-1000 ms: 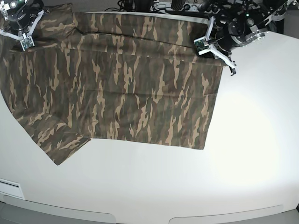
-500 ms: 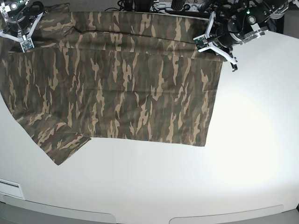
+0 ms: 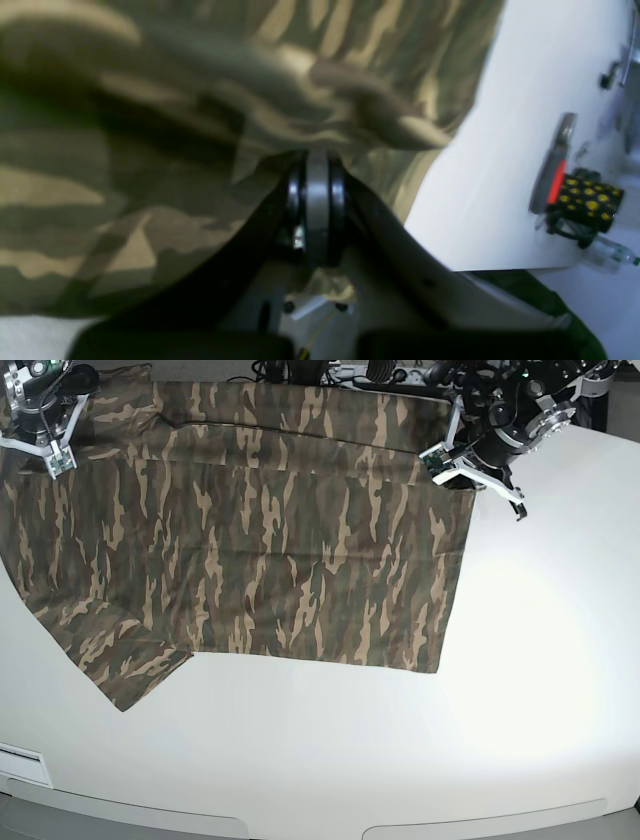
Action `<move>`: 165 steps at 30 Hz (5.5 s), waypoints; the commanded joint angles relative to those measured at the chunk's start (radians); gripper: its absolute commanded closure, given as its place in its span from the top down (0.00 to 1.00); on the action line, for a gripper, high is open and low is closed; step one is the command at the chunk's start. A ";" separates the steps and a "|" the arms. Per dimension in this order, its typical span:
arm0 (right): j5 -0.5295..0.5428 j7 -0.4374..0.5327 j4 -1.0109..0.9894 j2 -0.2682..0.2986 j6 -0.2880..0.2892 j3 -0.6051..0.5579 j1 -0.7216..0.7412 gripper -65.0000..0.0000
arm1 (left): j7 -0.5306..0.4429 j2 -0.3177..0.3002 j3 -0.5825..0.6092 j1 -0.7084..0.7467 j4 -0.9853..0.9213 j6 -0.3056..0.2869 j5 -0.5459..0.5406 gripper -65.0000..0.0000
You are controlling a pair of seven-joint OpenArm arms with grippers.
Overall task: Fold the T-shirt properly
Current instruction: 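Regrasp the folded edge with both grippers and smooth it flat, then move the left gripper to the hem corner and the right gripper to the sleeve, then grasp the hem edge with both grippers and fold it over toward the collar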
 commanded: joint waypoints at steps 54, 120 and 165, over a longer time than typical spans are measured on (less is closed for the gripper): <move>0.032 0.039 0.066 0.014 -0.030 0.008 0.140 0.00 | 0.124 0.552 -0.267 -0.943 -1.509 -0.359 -1.121 0.42; 0.924 -0.031 -1.270 0.032 0.665 0.005 1.430 0.00 | 0.015 0.552 -0.268 -1.004 -1.509 -0.412 -1.004 0.00; 1.139 -0.285 -0.710 0.253 0.665 0.006 1.036 0.00 | 0.470 0.412 -0.268 -1.189 -1.507 -0.649 -1.458 0.00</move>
